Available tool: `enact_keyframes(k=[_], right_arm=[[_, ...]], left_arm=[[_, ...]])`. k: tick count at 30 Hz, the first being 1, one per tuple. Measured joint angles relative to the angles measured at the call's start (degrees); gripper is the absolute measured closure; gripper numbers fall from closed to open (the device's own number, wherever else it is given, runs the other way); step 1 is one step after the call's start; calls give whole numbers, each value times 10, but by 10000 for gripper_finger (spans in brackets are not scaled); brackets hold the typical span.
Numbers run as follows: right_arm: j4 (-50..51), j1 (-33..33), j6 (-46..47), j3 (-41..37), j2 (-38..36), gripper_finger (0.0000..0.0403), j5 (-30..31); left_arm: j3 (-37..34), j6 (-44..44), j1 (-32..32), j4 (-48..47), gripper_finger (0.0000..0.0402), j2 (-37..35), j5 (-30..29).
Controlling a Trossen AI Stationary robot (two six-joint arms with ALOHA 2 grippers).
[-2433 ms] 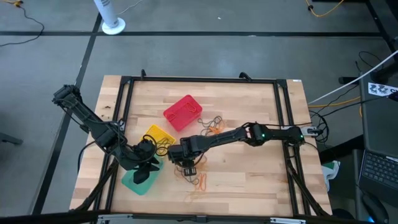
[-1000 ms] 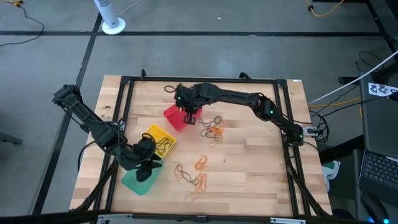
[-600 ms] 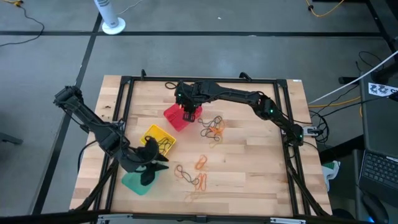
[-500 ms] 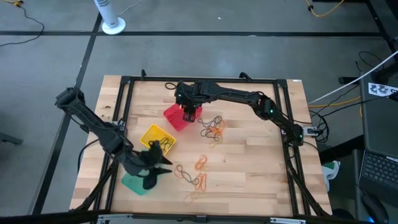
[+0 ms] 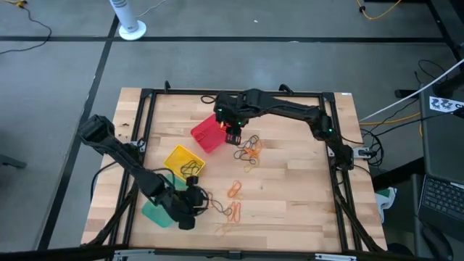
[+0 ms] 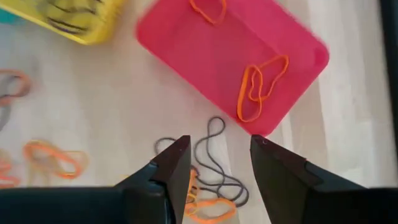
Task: Sort rubber bands into baskets
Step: Put the orange rubber band into the red bin
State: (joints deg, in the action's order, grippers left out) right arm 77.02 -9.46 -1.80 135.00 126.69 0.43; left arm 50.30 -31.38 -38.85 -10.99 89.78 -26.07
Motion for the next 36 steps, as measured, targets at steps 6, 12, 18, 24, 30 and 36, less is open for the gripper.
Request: enact_keyframes(k=[6, 12, 18, 24, 30, 36], right_arm=[[0, 25, 2, 0, -56, 237, 0], [0, 50, 28, 0, -92, 237, 0], [0, 79, 51, 0, -106, 237, 0], [0, 113, 77, 0, -107, 237, 0], [0, 154, 86, 0, -107, 237, 0], [0, 198, 145, -1, -107, 237, 0]], left_arm=[[0, 2, 1, 2, 259, 39, 9], [0, 2, 2, 1, 259, 63, 23], [0, 16, 4, 1, 259, 75, 23], [0, 29, 9, 14, 259, 98, 23], [-1, 30, 19, 14, 259, 111, 24], [-1, 71, 22, 14, 259, 111, 44]])
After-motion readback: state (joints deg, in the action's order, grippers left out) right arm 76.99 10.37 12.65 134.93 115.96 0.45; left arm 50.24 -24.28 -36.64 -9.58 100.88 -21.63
